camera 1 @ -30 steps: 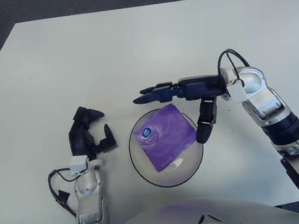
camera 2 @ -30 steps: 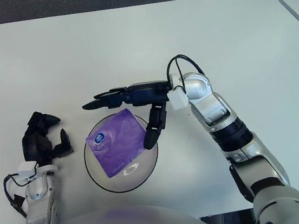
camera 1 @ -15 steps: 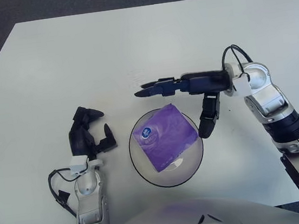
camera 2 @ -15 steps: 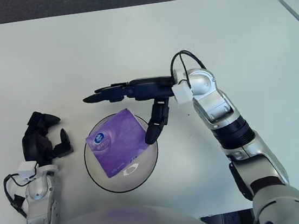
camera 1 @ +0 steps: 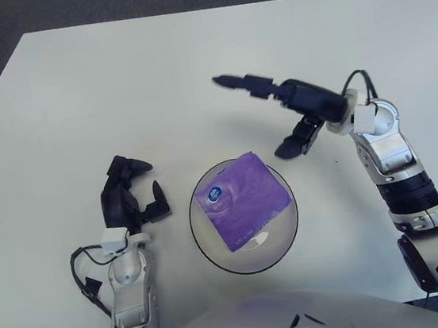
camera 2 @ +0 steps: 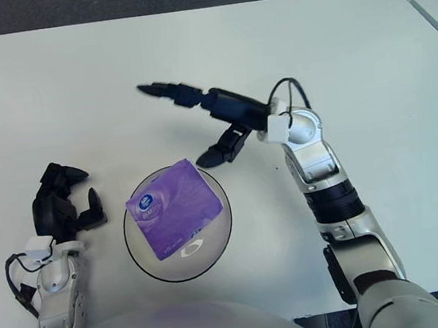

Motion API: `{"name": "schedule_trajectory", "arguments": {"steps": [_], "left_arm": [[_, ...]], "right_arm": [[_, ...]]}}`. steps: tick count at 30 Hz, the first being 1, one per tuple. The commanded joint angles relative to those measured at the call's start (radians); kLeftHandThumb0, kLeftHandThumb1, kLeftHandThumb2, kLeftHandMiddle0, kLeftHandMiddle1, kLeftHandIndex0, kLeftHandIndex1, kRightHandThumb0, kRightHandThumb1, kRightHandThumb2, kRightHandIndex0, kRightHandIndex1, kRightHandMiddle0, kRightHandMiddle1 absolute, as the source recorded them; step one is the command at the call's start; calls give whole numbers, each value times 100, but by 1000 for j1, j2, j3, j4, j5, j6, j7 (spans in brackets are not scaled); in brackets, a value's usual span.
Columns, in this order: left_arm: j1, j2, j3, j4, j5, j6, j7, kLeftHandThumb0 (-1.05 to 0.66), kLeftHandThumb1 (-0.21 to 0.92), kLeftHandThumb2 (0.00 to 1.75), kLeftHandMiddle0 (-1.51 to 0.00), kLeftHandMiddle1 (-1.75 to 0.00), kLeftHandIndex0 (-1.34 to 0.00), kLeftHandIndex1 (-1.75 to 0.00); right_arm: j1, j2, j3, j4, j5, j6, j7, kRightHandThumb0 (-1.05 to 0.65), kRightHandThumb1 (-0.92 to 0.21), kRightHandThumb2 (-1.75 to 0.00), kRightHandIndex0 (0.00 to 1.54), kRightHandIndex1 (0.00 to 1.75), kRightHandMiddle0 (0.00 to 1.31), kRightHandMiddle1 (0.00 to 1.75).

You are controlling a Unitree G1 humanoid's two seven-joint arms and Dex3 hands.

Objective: Put the tissue paper into the plate.

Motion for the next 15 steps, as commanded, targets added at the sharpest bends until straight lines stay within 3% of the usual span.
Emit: {"name": "schedule_trajectory", "arguments": {"steps": [1, 5, 8, 15], "left_arm": [[41, -3, 1, 59, -14, 51, -14, -1, 3, 164, -84, -175, -63, -168], [41, -1, -1, 60, -17, 46, -17, -1, 3, 164, -83, -175, -63, -168], [41, 0, 0, 62, -24, 41, -23, -1, 3, 163, -83, -175, -62, -168], [37, 0, -1, 67, -28, 40, -25, -1, 4, 163, -82, -175, -61, -169]], "right_arm": [[104, 68, -15, -30, -25, -34, -108, -63, -92, -101, 4, 85, 0, 103], [163, 140, -8, -78, -65, -25, -231, -57, -92, -105, 5, 95, 0, 124], [196, 190, -24, -110, -100, 33, -327, -53, -92, -107, 7, 101, 0, 135], [209, 294, -35, -103, -63, 54, -441, -44, -84, -119, 26, 115, 20, 153]]}}
